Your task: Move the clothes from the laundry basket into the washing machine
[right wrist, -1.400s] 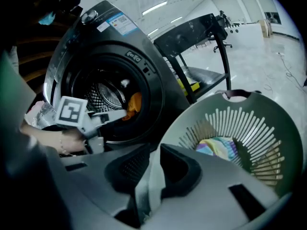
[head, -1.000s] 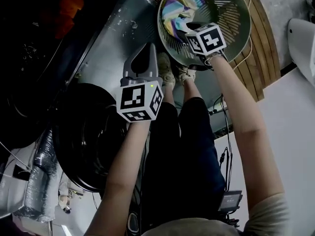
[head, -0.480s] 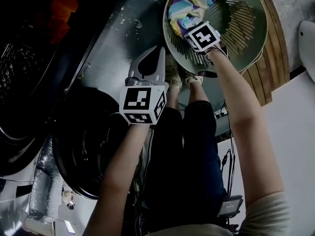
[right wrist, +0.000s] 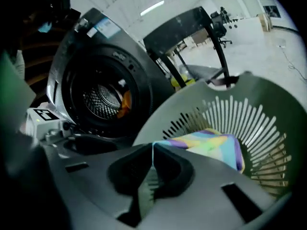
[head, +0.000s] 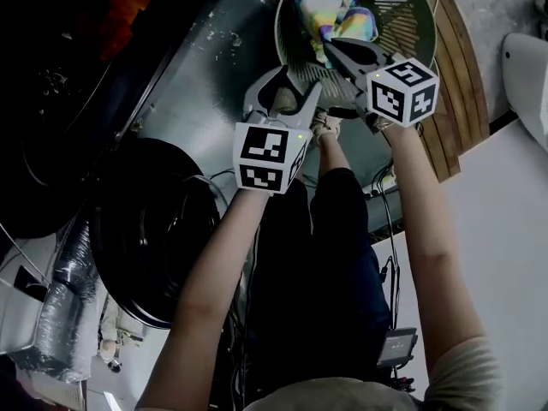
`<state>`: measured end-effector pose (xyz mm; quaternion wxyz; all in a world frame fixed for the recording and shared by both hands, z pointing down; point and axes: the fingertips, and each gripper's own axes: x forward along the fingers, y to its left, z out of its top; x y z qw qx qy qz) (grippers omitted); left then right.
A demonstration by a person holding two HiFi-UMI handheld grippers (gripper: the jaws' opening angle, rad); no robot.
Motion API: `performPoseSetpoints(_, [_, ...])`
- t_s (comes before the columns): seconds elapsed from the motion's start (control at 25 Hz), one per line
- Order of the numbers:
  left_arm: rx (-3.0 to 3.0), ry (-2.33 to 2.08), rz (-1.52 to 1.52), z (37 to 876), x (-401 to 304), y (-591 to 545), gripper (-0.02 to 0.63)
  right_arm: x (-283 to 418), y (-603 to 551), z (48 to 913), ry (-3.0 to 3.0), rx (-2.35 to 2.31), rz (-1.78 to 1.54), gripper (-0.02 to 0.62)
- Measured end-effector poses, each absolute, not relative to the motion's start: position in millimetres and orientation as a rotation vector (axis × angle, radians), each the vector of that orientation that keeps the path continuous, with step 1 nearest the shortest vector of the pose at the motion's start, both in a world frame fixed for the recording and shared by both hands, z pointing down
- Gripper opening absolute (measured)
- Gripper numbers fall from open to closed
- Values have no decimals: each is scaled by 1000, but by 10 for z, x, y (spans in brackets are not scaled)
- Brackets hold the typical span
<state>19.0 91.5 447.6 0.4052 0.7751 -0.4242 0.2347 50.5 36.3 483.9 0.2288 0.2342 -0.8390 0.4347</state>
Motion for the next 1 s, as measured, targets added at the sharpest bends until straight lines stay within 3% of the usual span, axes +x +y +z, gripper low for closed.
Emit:
performPoseSetpoints(0.04, [1984,-1053,600,4423,230,908,248,486,352,4619,-2352,657,1185,12])
performPoseSetpoints(0.2, [2063,-1043,646,4266,270,796,273,337,369,3775,-2516,630,1197,12])
performPoseSetpoints(0.4, [2164,-1121,551,3897,195,507,273,115,575,3045,-2651,433,1091,12])
performPoseSetpoints(0.72, [2415,-986,604,3593,437,520,269,168,629,2742,-2701,305,998,12])
performPoseSetpoints(0.76, [2429,-967,614,3587,488,517,243,171,653,2749,-2701,282,1006,12])
performPoseSetpoints(0.84, [2409,-939,628,3624,523,532,72,190,657,2791,-2698,269,1047,12])
performPoseSetpoints(0.88, [2371,-930,632,3662,502,548,41,201,648,2833,-2695,270,1072,12])
performPoseSetpoints(1.0, [2187,-983,624,3788,286,605,34,237,668,3035,-2674,265,1130,12])
